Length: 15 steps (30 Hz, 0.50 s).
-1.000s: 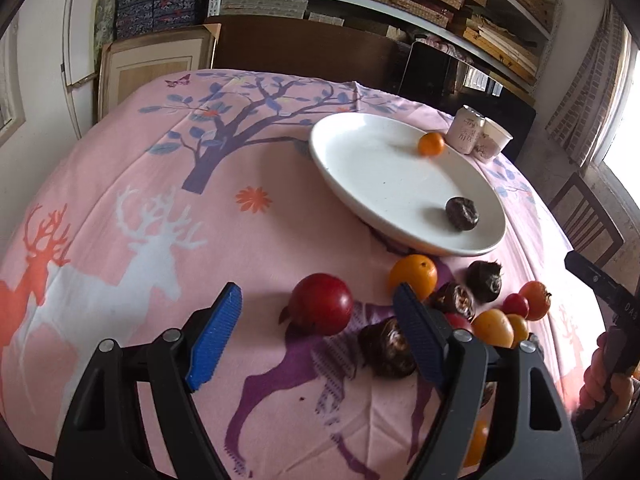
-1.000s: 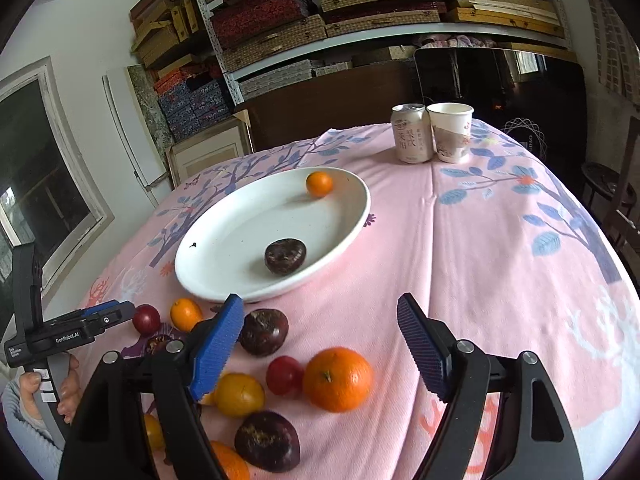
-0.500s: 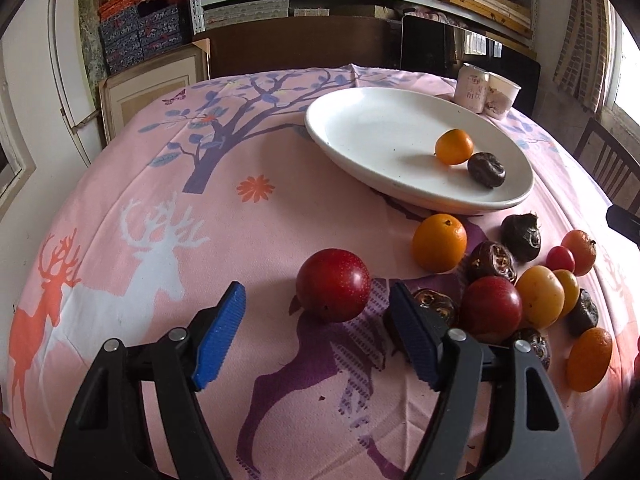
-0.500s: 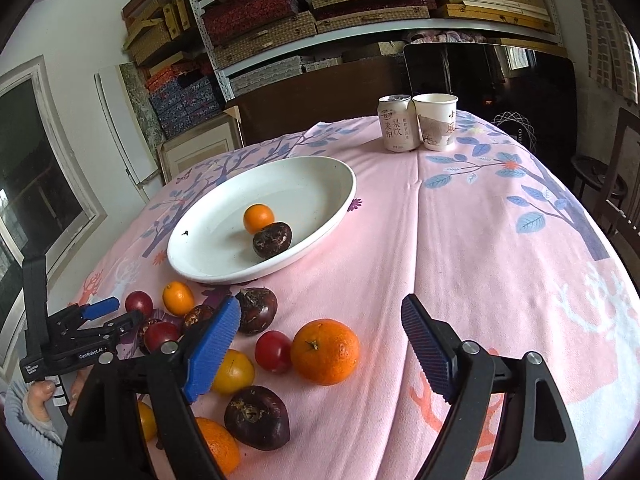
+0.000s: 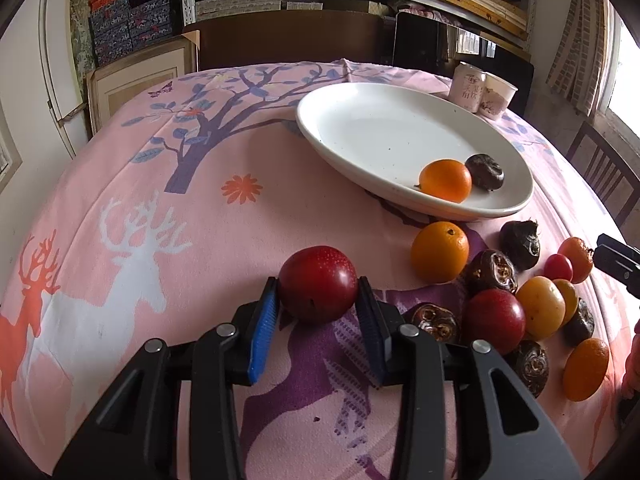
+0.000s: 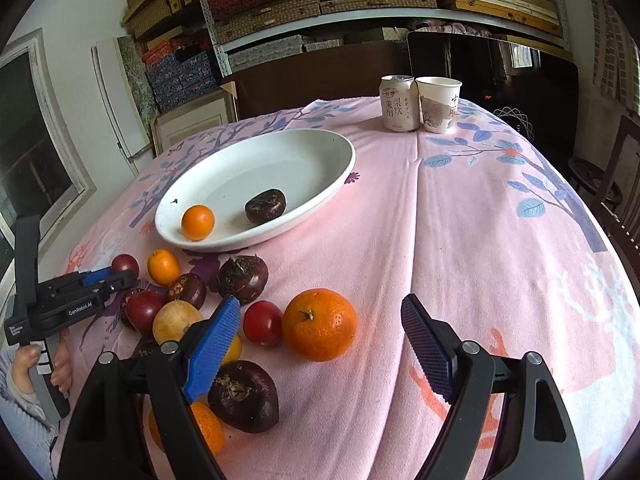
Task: Organize fruits
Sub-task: 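Grasp a red plum with the left tool while the right tool places an orange on the plate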
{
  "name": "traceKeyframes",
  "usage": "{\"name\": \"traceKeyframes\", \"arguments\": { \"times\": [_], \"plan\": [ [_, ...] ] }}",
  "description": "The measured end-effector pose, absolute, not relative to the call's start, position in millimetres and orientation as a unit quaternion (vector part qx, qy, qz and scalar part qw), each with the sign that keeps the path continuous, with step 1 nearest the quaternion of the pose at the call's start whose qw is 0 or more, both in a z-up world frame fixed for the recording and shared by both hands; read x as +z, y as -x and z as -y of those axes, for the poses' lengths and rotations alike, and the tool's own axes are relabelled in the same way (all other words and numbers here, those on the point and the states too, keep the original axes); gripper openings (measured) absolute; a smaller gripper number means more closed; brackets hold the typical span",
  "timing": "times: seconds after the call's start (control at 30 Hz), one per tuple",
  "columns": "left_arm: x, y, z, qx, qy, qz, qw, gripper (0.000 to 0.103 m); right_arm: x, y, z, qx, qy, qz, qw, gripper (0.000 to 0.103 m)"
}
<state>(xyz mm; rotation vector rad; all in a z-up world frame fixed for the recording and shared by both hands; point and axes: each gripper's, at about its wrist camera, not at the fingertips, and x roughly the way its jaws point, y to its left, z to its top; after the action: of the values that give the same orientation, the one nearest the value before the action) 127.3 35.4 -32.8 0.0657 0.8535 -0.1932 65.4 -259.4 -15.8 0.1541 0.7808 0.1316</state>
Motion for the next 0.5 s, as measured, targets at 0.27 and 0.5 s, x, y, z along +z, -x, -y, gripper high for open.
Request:
{"name": "traceKeyframes", "arguments": {
  "times": [0.27,0.5],
  "plan": [
    [-32,-124,-31,-0.106,-0.037,-0.412,0.904,0.038,-29,-71,257,0.072,-0.076,-0.412,0.905,0.051],
    [-34,-124,-32,-0.111,-0.029,-0.413,0.903,0.038,-29,-70,257,0.074,-0.081,-0.411,0.905,0.044]
  ]
}}
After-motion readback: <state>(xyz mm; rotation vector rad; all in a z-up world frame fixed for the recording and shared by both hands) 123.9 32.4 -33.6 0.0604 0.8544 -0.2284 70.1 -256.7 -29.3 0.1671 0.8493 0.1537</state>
